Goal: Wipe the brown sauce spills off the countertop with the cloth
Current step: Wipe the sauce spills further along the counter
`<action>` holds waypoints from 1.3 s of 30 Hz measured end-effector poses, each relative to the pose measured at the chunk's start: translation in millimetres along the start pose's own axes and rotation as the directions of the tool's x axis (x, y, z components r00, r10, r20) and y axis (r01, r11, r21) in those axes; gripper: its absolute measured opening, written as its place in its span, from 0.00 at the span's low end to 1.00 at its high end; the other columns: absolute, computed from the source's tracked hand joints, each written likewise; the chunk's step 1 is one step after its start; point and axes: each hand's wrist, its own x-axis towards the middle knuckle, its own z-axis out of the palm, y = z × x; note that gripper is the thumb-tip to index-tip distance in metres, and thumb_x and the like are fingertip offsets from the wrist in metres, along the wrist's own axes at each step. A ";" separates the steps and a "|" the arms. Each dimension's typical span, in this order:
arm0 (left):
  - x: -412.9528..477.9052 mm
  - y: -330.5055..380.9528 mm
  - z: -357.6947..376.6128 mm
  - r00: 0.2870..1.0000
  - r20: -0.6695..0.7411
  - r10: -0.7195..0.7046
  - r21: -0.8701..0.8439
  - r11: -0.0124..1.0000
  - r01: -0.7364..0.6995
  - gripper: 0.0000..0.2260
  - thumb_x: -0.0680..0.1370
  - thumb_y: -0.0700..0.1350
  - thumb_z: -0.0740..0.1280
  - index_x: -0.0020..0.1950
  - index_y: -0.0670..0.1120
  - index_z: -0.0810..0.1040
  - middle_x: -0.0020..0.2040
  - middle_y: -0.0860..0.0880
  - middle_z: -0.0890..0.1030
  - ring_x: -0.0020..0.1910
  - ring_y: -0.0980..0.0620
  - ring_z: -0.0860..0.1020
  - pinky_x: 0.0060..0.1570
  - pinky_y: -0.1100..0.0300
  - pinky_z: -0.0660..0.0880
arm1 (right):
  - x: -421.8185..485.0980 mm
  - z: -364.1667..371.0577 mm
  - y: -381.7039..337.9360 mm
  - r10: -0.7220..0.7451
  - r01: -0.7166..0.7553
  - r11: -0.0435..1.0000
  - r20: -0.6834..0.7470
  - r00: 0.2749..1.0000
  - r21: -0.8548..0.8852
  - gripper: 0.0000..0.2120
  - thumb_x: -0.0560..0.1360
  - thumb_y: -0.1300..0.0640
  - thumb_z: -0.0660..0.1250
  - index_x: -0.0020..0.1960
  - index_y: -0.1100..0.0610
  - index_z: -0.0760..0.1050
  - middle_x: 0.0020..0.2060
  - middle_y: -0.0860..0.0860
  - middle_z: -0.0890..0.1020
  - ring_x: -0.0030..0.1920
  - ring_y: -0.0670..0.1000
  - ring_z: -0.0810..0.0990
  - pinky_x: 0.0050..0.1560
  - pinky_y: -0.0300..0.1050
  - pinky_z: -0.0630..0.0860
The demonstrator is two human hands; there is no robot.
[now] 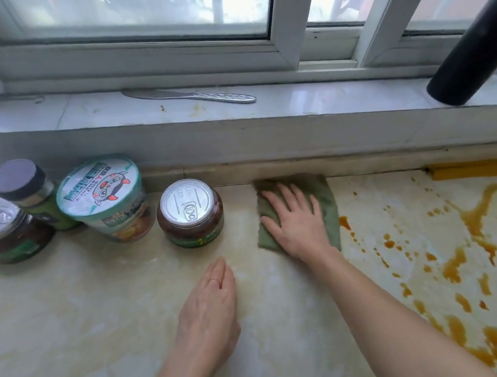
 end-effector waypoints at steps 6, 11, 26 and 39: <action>0.0 -3.6 1.1 1.000 0.022 -0.015 -0.036 0.999 0.015 0.31 0.78 0.39 0.56 0.78 0.41 0.45 0.79 0.46 0.43 0.78 0.52 0.45 0.73 0.63 0.46 | -11.9 0.1 -17.1 0.154 -0.155 0.988 0.037 0.987 0.021 0.27 0.81 0.41 0.50 0.78 0.45 0.51 0.79 0.50 0.50 0.78 0.56 0.44 0.74 0.62 0.41; -0.2 -4.6 3.9 0.999 0.042 -0.019 -0.054 0.998 0.022 0.32 0.77 0.38 0.56 0.78 0.41 0.45 0.79 0.46 0.43 0.78 0.51 0.45 0.74 0.61 0.48 | -13.9 -4.3 10.7 0.030 -0.030 1.000 0.053 0.998 0.009 0.27 0.80 0.38 0.50 0.78 0.42 0.51 0.79 0.47 0.51 0.78 0.52 0.46 0.75 0.58 0.42; 0.8 -3.2 18.8 0.998 0.058 -0.007 0.060 0.998 0.004 0.32 0.78 0.39 0.54 0.77 0.37 0.39 0.78 0.41 0.38 0.77 0.47 0.40 0.75 0.58 0.43 | -36.3 1.0 12.4 0.257 -0.256 0.966 0.041 0.966 -0.032 0.29 0.81 0.38 0.44 0.79 0.45 0.46 0.79 0.51 0.47 0.78 0.55 0.42 0.74 0.63 0.41; -0.1 -0.5 14.7 0.997 0.082 -0.013 0.071 0.997 0.007 0.33 0.76 0.37 0.53 0.77 0.37 0.39 0.78 0.41 0.39 0.77 0.46 0.41 0.76 0.58 0.44 | -107.4 10.9 -8.7 0.239 -0.239 0.971 -0.005 0.971 -0.012 0.33 0.76 0.35 0.36 0.79 0.44 0.47 0.79 0.50 0.47 0.78 0.55 0.42 0.74 0.63 0.40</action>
